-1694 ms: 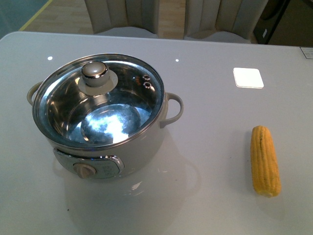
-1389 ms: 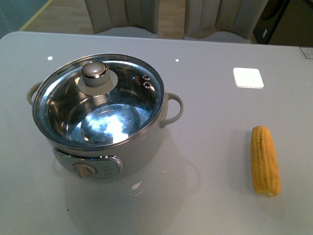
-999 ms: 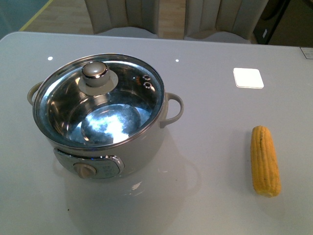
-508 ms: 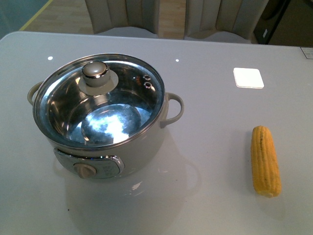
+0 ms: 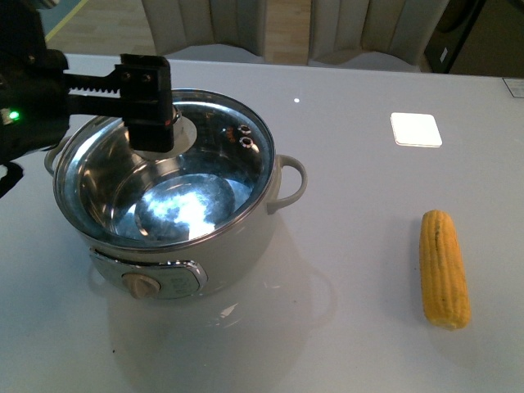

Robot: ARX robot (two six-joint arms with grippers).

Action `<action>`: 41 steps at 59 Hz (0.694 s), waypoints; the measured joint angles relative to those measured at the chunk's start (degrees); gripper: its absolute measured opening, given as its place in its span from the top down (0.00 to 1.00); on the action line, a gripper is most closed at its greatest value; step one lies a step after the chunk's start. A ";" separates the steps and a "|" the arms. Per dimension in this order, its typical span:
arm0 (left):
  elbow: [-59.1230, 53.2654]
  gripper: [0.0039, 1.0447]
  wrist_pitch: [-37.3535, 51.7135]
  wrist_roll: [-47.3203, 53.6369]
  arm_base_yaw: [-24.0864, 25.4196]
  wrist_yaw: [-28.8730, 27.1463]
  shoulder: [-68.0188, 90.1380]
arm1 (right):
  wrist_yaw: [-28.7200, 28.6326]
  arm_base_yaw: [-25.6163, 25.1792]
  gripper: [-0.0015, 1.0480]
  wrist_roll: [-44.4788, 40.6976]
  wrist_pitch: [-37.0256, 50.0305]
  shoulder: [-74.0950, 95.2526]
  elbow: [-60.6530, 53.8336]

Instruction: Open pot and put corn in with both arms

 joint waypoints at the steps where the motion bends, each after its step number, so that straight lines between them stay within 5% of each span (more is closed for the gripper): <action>1: 0.39 0.07 -0.04 0.00 0.00 0.07 0.39 | 0.00 0.00 0.09 0.00 0.00 0.00 0.00; 41: 11.23 0.07 -0.90 -2.82 -1.31 1.22 15.28 | 0.00 0.00 0.09 0.00 0.00 0.00 0.00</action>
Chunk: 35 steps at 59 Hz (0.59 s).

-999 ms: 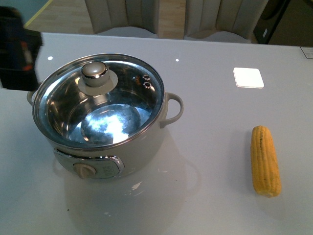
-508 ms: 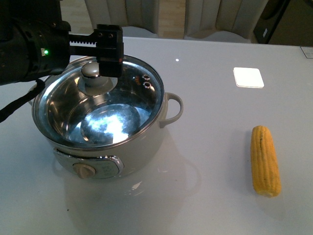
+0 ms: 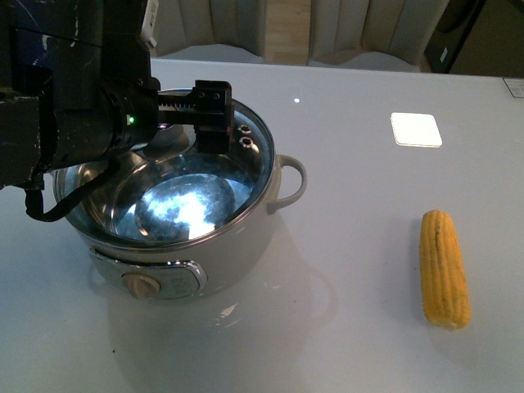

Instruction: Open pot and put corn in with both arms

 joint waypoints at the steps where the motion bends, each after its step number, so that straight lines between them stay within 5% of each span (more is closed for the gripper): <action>1: 0.00 0.07 0.09 -0.09 -0.07 -0.04 0.09 | 0.00 0.00 0.09 0.00 0.00 0.00 0.00; 23: -1.01 0.08 2.25 -1.29 -0.52 -1.57 0.72 | 0.00 0.00 0.09 -0.02 0.00 0.00 0.00; 35: -1.38 0.37 2.58 -1.07 -0.76 -3.02 0.83 | 0.00 0.00 0.09 -0.02 0.00 0.00 0.00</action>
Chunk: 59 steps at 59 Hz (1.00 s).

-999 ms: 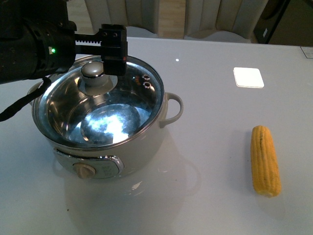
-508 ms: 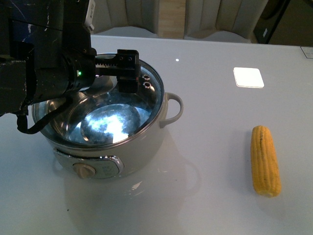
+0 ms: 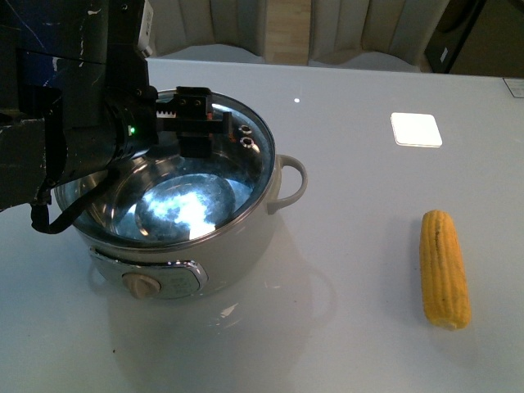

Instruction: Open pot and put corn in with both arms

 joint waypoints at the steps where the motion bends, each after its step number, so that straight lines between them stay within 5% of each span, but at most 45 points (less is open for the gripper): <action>1: -0.02 0.39 0.00 0.00 0.00 -0.04 0.00 | 0.00 0.00 0.09 0.02 0.00 0.00 0.00; 10: -0.04 0.58 0.07 0.90 -0.37 -0.37 0.00 | -0.02 0.00 0.09 0.02 0.00 0.00 0.00; 59: 0.02 0.58 -3.43 1.31 -0.48 -1.97 -5.29 | 0.00 0.00 0.09 0.02 0.00 0.00 0.00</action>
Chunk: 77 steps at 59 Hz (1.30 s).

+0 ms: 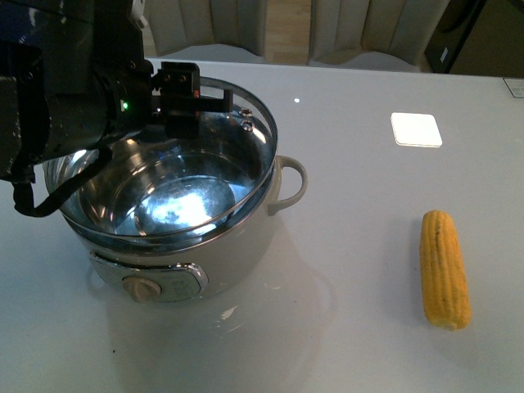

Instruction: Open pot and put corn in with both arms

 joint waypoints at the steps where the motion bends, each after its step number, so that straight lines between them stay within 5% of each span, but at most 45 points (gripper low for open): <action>1: 0.00 0.58 -0.11 0.00 0.02 0.00 -0.24 | 0.00 0.00 0.09 0.00 0.00 0.00 0.00; 30: -2.86 0.58 -3.08 1.38 7.67 1.25 -13.64 | 0.00 0.00 0.09 -0.02 0.00 0.00 0.00; 66: -14.58 0.58 7.52 7.48 39.34 11.17 -15.17 | 0.00 0.00 0.09 0.00 0.00 0.00 0.00; 77: -15.87 0.58 13.18 8.81 45.09 11.17 -9.05 | 0.00 0.00 0.09 0.00 0.00 0.00 0.00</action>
